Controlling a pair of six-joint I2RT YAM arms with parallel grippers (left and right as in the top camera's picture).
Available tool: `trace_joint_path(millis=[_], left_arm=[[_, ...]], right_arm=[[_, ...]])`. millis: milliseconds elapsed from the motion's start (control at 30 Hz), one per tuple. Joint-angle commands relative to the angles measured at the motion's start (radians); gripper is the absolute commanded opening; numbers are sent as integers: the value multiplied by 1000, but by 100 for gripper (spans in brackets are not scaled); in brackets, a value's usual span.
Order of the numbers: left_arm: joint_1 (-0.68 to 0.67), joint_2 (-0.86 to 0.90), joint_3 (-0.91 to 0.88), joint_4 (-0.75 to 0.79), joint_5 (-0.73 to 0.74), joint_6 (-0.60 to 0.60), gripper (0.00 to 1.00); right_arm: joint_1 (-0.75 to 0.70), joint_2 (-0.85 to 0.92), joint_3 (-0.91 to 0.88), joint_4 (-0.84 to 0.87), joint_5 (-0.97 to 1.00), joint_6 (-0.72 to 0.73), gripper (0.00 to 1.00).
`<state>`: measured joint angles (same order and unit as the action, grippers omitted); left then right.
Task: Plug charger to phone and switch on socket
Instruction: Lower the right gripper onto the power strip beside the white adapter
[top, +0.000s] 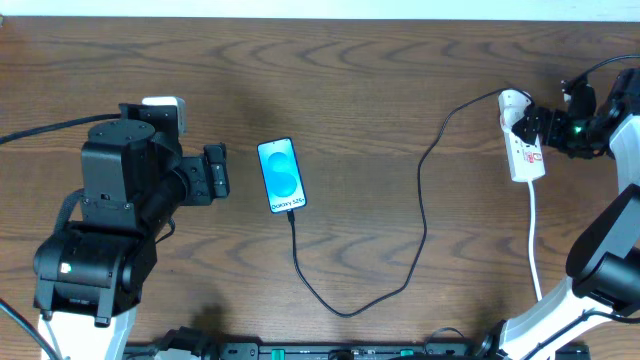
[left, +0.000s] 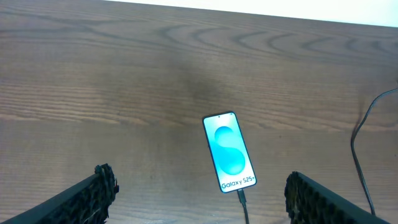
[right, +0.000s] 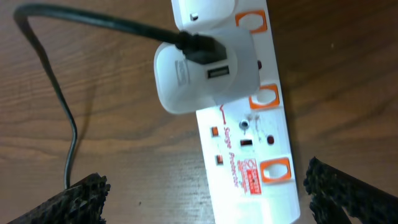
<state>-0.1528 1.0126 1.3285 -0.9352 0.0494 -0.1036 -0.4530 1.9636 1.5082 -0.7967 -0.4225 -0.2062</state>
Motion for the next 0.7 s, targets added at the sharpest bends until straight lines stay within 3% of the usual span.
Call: trace_joint_path(millis=[0, 667], left_arm=[[-2, 1, 11, 0, -9, 10, 88], [-2, 1, 11, 0, -10, 10, 88]], right_arm=[[14, 32, 15, 20, -6, -19, 99], [23, 86, 14, 102, -59, -19, 99]])
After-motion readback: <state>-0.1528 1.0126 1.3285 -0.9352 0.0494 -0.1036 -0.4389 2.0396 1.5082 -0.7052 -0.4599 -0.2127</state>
